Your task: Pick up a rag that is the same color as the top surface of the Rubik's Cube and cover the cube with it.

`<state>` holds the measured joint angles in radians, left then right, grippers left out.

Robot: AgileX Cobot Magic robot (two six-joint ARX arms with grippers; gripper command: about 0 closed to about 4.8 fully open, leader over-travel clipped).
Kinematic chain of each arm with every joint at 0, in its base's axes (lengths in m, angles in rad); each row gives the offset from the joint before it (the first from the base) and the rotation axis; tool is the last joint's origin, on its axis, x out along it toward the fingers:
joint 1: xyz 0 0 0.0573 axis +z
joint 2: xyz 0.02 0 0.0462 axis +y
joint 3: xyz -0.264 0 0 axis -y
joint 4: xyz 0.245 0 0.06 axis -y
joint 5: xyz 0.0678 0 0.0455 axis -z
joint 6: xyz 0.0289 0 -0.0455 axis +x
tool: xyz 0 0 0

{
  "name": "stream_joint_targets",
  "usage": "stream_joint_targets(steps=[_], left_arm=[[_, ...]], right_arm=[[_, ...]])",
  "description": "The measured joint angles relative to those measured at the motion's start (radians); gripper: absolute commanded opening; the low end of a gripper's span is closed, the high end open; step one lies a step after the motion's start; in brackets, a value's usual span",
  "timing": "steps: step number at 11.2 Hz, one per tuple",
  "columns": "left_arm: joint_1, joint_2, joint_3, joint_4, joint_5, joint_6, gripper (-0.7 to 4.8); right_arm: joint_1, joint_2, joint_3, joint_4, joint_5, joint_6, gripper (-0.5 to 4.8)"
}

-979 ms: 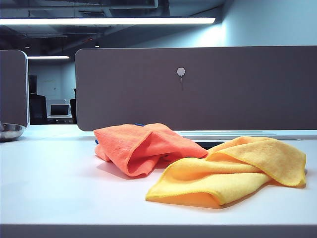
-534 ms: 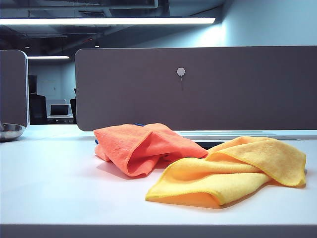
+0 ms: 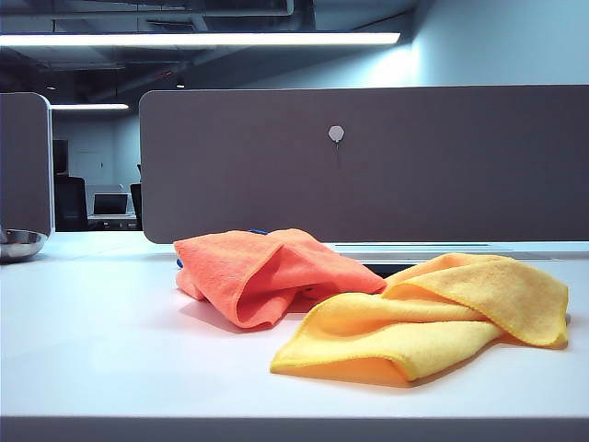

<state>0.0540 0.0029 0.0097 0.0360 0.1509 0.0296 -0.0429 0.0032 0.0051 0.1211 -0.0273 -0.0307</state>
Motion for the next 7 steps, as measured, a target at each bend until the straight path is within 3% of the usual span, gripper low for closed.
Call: stream_joint_targets(steps=[2, 7], left_arm=[[0.0, 0.0, 0.0, 0.029, -0.084, -0.004, -0.05], [0.0, 0.0, 0.0, 0.065, -0.084, -0.003, -0.05]], right_arm=[[0.0, 0.0, 0.0, 0.0, 0.0, 0.0, -0.01], [0.0, 0.0, 0.0, 0.0, -0.002, 0.0, -0.01]])
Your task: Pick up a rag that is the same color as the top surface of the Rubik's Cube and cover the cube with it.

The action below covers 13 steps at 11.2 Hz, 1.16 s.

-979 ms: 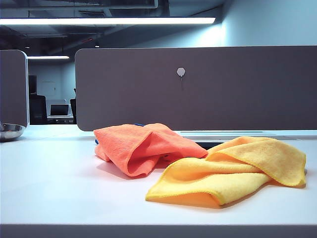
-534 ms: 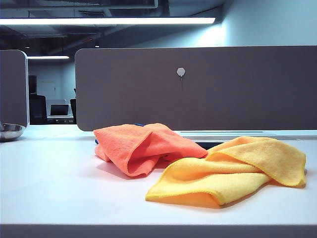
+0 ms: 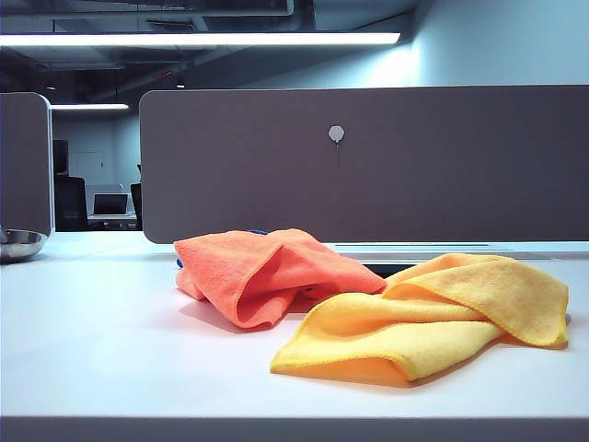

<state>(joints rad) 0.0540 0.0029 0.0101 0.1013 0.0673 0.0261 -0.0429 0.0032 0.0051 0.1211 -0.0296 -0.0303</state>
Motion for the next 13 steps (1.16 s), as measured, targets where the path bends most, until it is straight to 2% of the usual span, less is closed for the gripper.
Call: stream_joint_targets(steps=[2, 13], left_arm=[[0.0, 0.0, 0.0, 0.0, 0.0, 0.0, -0.05], [0.0, 0.0, 0.0, -0.026, 0.0, 0.0, -0.05]], right_arm=[[0.005, 0.0, 0.0, 0.014, -0.063, 0.0, -0.01], [0.005, 0.0, 0.0, 0.016, -0.064, 0.0, -0.01]])
